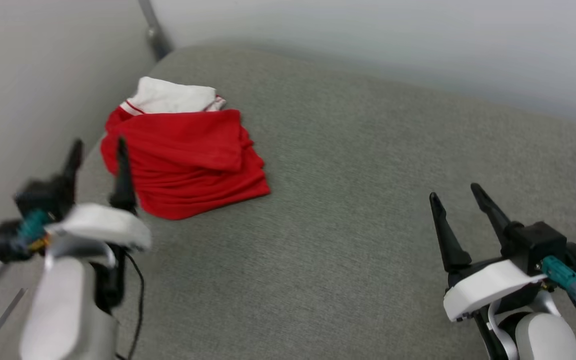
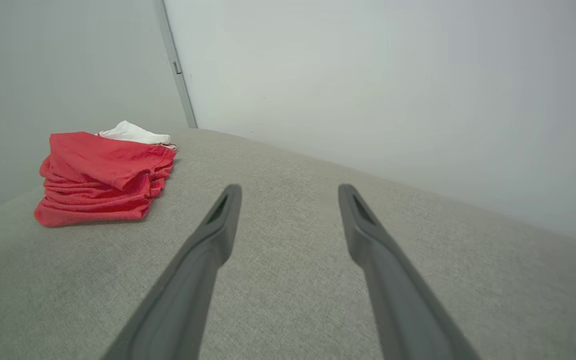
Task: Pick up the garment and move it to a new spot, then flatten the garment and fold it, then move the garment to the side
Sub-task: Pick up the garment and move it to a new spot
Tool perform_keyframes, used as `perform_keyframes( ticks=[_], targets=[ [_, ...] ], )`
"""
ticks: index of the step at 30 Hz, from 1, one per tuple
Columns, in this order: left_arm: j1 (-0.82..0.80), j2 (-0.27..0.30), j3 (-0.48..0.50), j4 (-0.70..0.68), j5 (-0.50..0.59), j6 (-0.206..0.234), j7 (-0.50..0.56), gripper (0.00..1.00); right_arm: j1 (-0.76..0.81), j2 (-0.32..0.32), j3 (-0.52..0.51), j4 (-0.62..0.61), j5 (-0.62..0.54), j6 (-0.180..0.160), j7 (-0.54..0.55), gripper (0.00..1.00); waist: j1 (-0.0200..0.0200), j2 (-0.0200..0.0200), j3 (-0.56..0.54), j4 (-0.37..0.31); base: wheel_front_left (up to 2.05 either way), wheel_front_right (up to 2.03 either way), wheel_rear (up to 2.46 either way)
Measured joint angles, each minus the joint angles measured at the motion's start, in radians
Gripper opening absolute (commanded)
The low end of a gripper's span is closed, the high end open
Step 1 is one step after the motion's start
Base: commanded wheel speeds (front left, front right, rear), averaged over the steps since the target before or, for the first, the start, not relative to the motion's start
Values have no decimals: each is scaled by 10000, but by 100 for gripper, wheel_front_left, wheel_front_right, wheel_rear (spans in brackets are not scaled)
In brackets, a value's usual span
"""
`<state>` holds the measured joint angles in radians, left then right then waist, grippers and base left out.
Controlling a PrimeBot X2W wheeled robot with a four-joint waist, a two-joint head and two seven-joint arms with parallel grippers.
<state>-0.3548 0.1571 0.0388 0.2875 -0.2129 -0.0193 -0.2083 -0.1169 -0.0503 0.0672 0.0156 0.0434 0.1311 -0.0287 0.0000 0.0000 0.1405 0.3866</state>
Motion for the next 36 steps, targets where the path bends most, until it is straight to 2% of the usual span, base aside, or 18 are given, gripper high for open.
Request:
perform_keyframes(
  ticks=[4,10,14,18,23,32,33,34,35,36],
  targets=[
    [-1337,784,226,267,-284,-251,1358,100,-314,0,35,-157,-167,0,63,100,0,0,582,-444,0,0,0],
    [-2640,1735,328,614,-671,-479,4102,100,-705,-2,142,-268,-165,0,33,100,1,0,1467,-1124,0,0,0],
    [-3131,2362,476,1373,-1156,-619,6061,100,-980,0,288,-222,-77,0,-75,100,1,0,2004,-1553,0,0,0],
    [-3334,2941,738,2288,-1586,-694,7430,100,-1267,0,458,-17,-17,0,-257,100,1,0,2448,-1957,0,0,0],
    [-3334,3279,1034,3198,-2226,-779,8778,100,-1552,-2,585,222,86,0,-456,100,2,0,2898,-2432,0,0,0],
    [-3473,3373,1507,3965,-3218,-711,10192,99,-1711,-2,554,407,44,0,-545,100,1,0,3442,-2880,0,0,0],
    [-3474,3365,1544,3981,-3269,-685,10232,56,-1716,-2,548,408,6,0,-543,100,1,0,3450,-2900,0,0,0],
    [-3475,3352,1557,3990,-3304,-673,10234,31,-1716,-2,537,408,2,0,-543,100,1,1,3445,-2911,0,0,0],
    [-3475,3335,1561,3992,-3306,-669,10216,0,-1721,-2,525,408,-19,0,-541,100,1,0,3427,-2918,0,0,0],
    [-3475,3281,1565,4000,-3319,-644,10140,0,-1722,-2,512,407,-35,0,-531,100,0,0,3402,-2920,0,0,0]
  ],
)
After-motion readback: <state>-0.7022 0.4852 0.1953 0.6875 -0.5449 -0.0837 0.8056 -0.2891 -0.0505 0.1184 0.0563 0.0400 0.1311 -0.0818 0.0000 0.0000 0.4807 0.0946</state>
